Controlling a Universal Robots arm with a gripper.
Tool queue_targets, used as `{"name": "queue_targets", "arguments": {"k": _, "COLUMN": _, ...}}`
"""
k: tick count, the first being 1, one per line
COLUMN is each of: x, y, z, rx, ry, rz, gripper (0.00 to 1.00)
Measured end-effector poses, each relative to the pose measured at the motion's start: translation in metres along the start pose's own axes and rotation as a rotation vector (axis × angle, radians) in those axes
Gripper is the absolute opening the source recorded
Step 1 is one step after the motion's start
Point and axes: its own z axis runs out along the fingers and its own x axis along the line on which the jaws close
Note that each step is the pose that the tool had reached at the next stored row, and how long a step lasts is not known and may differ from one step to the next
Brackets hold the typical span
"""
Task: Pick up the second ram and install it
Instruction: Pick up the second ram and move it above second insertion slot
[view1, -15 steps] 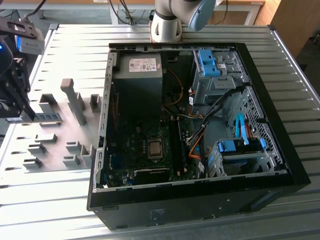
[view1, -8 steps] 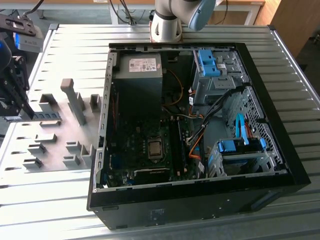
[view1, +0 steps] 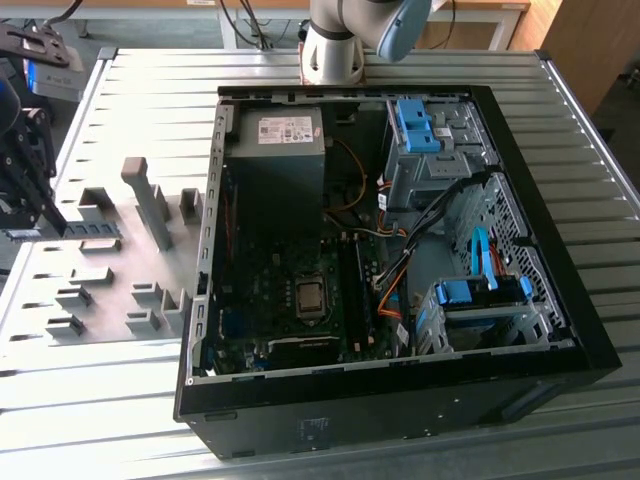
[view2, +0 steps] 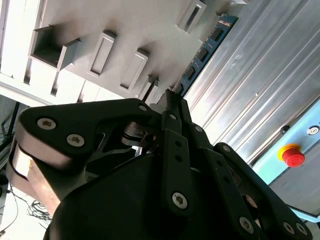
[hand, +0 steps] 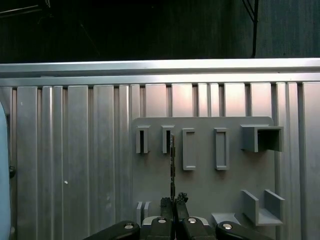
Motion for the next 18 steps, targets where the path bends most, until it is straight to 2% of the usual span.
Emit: {"name": "queue_targets", "arguments": {"k": 18, "x": 0.0001, "y": 0.0001, "z": -0.0128, "rx": 0.0, "ry": 0.0, "rz": 0.0, "gripper": 0.14}}
